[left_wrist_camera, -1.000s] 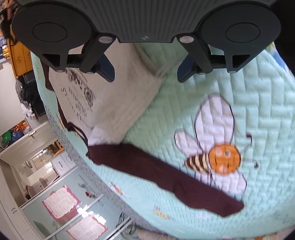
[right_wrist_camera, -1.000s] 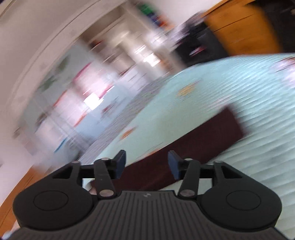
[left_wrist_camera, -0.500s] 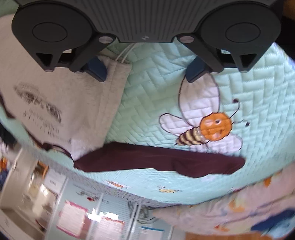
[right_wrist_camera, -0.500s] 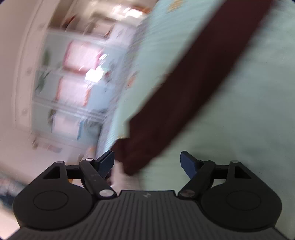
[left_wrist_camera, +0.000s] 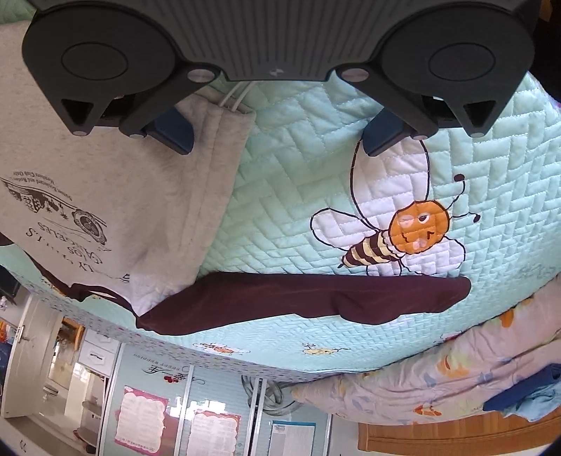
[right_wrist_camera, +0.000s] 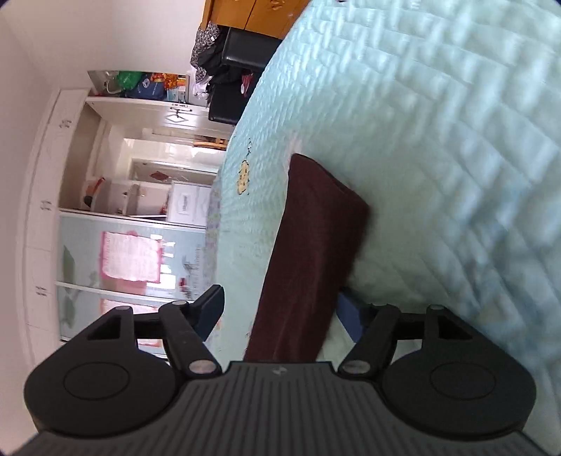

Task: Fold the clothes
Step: 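Pinch the maroon sleeve cuff with the right gripper and lay it straight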

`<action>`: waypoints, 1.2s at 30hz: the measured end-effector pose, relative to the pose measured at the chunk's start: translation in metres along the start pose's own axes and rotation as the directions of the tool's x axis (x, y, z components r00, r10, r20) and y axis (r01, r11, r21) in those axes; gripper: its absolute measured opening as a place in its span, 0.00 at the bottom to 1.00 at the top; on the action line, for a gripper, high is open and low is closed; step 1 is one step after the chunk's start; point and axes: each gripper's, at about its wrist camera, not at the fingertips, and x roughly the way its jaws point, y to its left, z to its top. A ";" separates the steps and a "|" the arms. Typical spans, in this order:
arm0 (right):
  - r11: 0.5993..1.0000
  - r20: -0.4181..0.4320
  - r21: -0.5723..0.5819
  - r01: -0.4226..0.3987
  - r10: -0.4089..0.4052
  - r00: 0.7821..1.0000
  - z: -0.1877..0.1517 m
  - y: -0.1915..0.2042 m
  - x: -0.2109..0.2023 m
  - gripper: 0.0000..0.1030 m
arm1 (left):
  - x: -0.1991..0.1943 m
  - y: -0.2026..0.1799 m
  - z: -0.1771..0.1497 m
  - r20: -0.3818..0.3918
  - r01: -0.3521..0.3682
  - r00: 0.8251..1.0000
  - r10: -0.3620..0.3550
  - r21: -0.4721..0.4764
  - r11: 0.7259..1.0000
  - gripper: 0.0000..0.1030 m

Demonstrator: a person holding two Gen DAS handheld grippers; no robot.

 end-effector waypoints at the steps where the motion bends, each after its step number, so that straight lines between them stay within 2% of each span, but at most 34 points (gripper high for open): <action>1: 1.000 0.008 -0.011 0.004 -0.004 1.000 0.001 0.003 0.004 0.73 | 0.000 0.000 0.000 -0.002 -0.002 1.000 0.002 -0.001 1.000 0.99; 4: 0.999 0.023 -0.042 0.011 -0.010 1.000 0.002 0.016 0.021 0.77 | -0.001 0.003 0.001 -0.010 0.009 1.000 -0.009 -0.003 1.000 0.99; 7: 0.998 0.019 -0.060 0.005 -0.004 1.000 0.010 0.021 0.032 0.77 | 0.000 0.000 0.001 -0.010 -0.004 1.000 0.004 0.009 1.000 0.99; 9: 0.999 0.018 -0.049 0.004 -0.003 1.000 0.017 0.021 0.035 0.74 | 0.001 -0.003 0.000 -0.009 -0.017 1.000 0.018 0.020 1.000 0.99; 11: 1.000 0.021 -0.020 0.008 -0.008 1.000 0.021 0.021 0.036 0.66 | 0.002 -0.005 0.000 -0.008 -0.028 1.000 0.028 0.025 0.999 0.99; 14: 1.000 0.051 0.019 0.017 -0.018 0.999 0.017 0.011 0.015 0.56 | 0.002 -0.006 -0.001 -0.004 -0.037 0.999 0.038 0.029 0.999 0.99; 17: 0.999 0.093 0.032 0.009 -0.012 0.996 0.003 0.000 -0.019 0.56 | 0.003 -0.008 -0.002 0.001 -0.048 0.999 0.048 0.039 0.998 1.00; 20: 0.999 0.136 0.042 0.026 -0.031 0.990 0.001 -0.003 -0.030 0.59 | 0.006 -0.011 -0.002 0.007 -0.062 0.998 0.061 0.051 0.997 1.00; 22: 0.997 0.145 0.069 0.018 -0.028 0.989 0.009 -0.004 -0.020 0.64 | 0.007 -0.011 -0.001 0.008 -0.063 0.998 0.063 0.047 0.997 1.00; 27: 0.998 0.096 -0.018 0.065 -0.063 0.993 0.030 0.013 0.020 0.65 | 0.005 -0.010 -0.004 0.022 -0.060 0.998 0.059 0.044 0.997 0.99; 28: 0.997 0.092 -0.033 0.071 -0.068 0.993 0.031 0.015 0.022 0.62 | 0.005 -0.010 -0.004 0.024 -0.060 0.998 0.059 0.046 0.997 0.99; 30: 0.995 0.085 -0.058 0.083 -0.078 0.993 0.035 0.017 0.026 0.30 | 0.005 -0.011 -0.005 0.027 -0.060 0.998 0.059 0.047 0.997 0.99; 31: 0.994 0.077 -0.073 0.087 -0.081 0.994 0.037 0.017 0.028 0.08 | 0.005 -0.011 -0.005 0.027 -0.061 0.998 0.060 0.048 0.997 1.00; 34: 0.985 0.068 -0.151 0.087 -0.077 0.995 0.048 0.026 0.033 0.07 | 0.006 -0.011 -0.005 0.027 -0.061 0.998 0.060 0.053 0.997 1.00; 36: 0.975 0.089 -0.214 0.058 -0.039 0.995 0.062 0.044 0.033 0.07 | 0.006 -0.011 -0.004 0.024 -0.060 0.998 0.059 0.055 0.997 1.00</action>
